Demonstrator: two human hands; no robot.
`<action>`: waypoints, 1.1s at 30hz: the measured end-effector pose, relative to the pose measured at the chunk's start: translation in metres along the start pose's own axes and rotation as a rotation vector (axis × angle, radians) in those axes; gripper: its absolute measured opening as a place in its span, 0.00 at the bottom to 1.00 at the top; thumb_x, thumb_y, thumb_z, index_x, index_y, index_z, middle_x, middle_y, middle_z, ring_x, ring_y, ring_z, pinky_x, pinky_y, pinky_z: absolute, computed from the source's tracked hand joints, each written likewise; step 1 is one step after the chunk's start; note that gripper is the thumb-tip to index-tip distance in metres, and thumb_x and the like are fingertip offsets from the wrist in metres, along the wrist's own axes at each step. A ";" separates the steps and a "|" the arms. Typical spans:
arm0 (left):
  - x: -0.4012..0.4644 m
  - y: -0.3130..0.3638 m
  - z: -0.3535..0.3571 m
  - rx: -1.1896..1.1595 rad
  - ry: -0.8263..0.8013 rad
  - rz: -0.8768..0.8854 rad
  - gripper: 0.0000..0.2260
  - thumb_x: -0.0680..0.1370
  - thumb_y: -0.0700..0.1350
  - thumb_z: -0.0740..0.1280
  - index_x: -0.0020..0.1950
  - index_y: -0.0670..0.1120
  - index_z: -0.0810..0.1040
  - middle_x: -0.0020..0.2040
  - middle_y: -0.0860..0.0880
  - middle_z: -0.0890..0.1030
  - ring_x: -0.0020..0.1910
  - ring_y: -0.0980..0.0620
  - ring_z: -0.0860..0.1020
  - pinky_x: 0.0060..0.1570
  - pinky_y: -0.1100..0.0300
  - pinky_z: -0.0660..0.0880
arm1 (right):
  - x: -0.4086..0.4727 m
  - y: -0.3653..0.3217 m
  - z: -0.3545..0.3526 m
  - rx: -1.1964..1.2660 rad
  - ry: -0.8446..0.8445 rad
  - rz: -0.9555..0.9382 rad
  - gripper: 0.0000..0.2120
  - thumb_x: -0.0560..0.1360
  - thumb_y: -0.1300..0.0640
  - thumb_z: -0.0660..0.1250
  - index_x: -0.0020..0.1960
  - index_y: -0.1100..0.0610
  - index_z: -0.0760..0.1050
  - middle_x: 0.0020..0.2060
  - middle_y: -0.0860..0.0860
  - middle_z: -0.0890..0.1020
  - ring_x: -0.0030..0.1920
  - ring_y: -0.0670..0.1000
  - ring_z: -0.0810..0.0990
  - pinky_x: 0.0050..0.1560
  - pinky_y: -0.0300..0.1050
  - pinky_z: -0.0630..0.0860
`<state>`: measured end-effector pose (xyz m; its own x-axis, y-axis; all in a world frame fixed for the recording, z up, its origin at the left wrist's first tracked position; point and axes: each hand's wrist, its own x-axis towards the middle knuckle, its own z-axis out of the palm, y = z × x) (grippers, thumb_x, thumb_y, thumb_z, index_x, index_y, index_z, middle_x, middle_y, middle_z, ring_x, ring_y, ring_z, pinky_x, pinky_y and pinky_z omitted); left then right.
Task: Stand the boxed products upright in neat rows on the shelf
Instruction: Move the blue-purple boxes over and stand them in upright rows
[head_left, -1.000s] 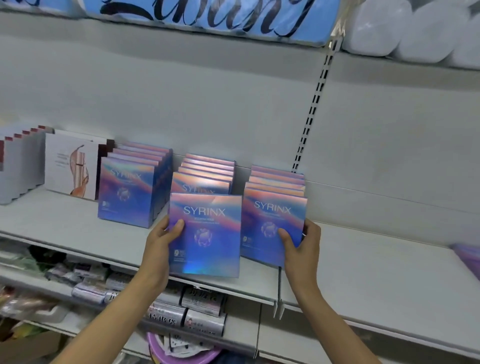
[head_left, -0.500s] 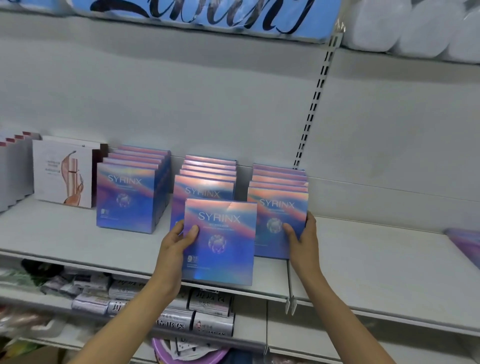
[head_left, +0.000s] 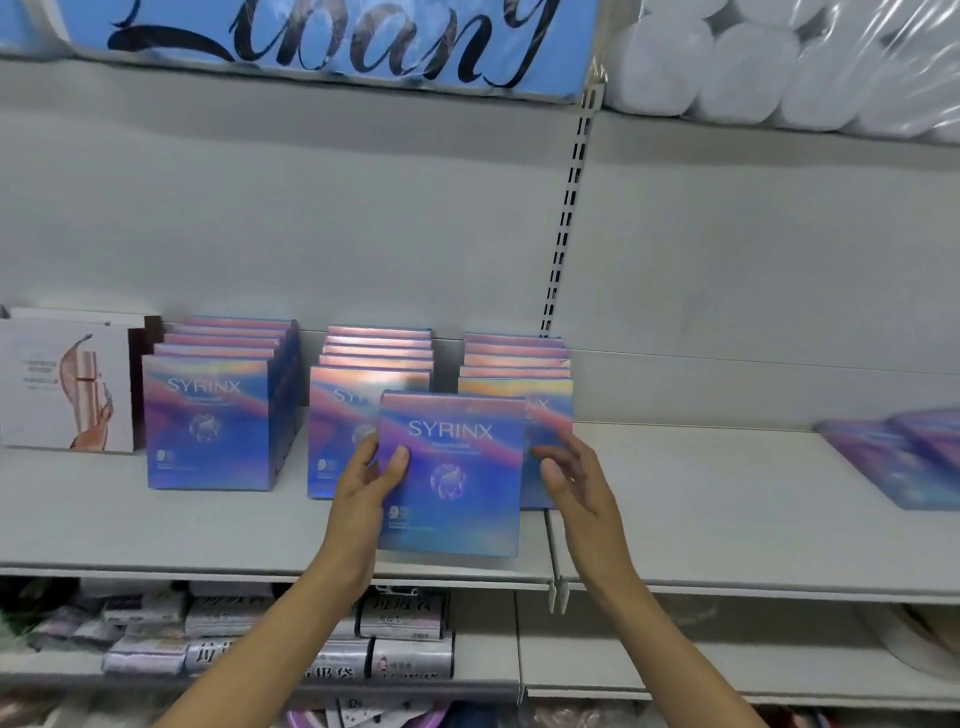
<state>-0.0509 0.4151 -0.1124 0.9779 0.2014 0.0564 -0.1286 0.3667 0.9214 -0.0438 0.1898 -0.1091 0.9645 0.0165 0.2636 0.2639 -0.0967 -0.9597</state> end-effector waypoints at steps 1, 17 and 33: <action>-0.003 0.001 0.007 0.039 -0.031 0.017 0.07 0.79 0.40 0.67 0.51 0.53 0.76 0.40 0.65 0.85 0.44 0.68 0.82 0.42 0.71 0.78 | -0.001 -0.002 0.001 0.075 -0.048 0.058 0.20 0.78 0.48 0.66 0.68 0.49 0.71 0.60 0.47 0.81 0.61 0.41 0.79 0.55 0.32 0.76; 0.034 -0.003 -0.071 0.941 0.166 0.422 0.40 0.75 0.44 0.74 0.81 0.45 0.55 0.80 0.46 0.59 0.75 0.60 0.56 0.73 0.70 0.54 | 0.014 0.015 -0.013 -0.044 0.103 0.023 0.12 0.75 0.65 0.72 0.57 0.57 0.78 0.52 0.50 0.86 0.53 0.51 0.85 0.53 0.54 0.83; 0.029 0.007 -0.067 0.785 0.133 0.168 0.31 0.78 0.42 0.71 0.72 0.58 0.54 0.66 0.59 0.63 0.65 0.60 0.63 0.60 0.61 0.65 | 0.029 0.047 0.012 -0.132 0.221 0.005 0.22 0.81 0.58 0.66 0.73 0.46 0.65 0.65 0.43 0.76 0.65 0.45 0.76 0.63 0.57 0.78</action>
<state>-0.0348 0.4847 -0.1304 0.9218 0.3212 0.2169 -0.0702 -0.4121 0.9084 -0.0034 0.1981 -0.1480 0.9365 -0.2008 0.2874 0.2413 -0.2255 -0.9439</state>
